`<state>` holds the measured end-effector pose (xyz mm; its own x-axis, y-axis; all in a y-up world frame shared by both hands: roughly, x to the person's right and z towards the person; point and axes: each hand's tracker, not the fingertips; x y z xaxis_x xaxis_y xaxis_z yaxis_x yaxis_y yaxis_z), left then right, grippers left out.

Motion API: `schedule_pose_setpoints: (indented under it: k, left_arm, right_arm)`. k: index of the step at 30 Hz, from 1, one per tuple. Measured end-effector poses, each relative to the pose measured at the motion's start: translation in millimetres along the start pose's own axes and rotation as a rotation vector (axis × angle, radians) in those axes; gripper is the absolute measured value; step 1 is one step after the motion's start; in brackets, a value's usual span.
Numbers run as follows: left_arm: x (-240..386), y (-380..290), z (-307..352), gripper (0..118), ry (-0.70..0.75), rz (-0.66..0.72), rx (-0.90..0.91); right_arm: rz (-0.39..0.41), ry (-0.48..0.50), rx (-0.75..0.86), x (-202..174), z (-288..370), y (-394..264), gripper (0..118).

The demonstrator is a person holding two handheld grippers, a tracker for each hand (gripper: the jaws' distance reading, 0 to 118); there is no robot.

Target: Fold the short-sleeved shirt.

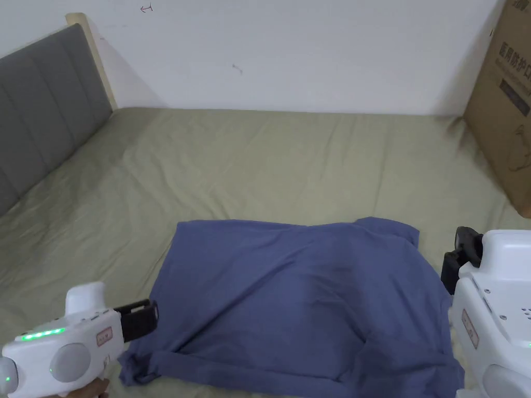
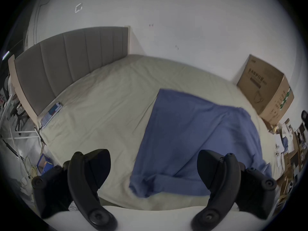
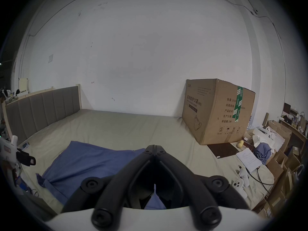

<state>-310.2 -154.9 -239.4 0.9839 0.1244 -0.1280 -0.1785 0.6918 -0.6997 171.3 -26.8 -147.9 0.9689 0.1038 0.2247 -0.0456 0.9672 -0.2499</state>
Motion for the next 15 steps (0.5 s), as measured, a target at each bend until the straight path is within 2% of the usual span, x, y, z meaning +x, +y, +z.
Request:
schedule_pose_setpoints:
  k: [4, 8, 9, 10, 11, 12, 13, 14, 15]
  left_arm:
    - [-2.9, -24.6, -16.8, 107, 0.070, -0.095, -0.090]
    - [-6.4, -45.0, -31.8, 105, 0.079, -0.103, -0.180]
    - [-6.6, -48.7, -35.7, 104, 0.084, -0.106, -0.181]
    - [-6.3, -51.6, -39.3, 97, 0.090, -0.108, -0.195]
    - [-7.9, -54.0, -41.8, 86, 0.096, -0.112, -0.211]
    - [-8.5, -56.2, -44.7, 69, 0.095, -0.119, -0.224]
    - [-9.5, -58.0, -46.8, 38, 0.088, -0.120, -0.234]
    - [-10.8, -60.3, -49.8, 14, 0.039, -0.104, -0.257]
    - [-11.8, -59.9, -52.5, 5, 0.021, -0.091, -0.276]
  right_arm:
    - [0.005, 0.003, -0.033, 0.8, -2.1, -9.7, 0]
    - [0.006, -0.003, -0.056, 3.1, -1.6, -17.3, 0]
    - [0.006, -0.005, -0.062, 3.9, -1.6, -18.6, 0]
    - [0.006, -0.005, -0.066, 4.8, -1.5, -19.6, 0]
    - [0.006, -0.007, -0.072, 5.7, -1.4, -20.7, 0]
    - [0.007, -0.010, -0.078, 6.6, -1.2, -21.8, 0]
    - [0.007, -0.012, -0.082, 7.5, -0.8, -22.9, 0]
    - [0.006, -0.015, -0.086, 8.8, 0.1, -24.6, 0]
    - [0.005, -0.018, -0.092, 10.2, 1.0, -26.4, 0]
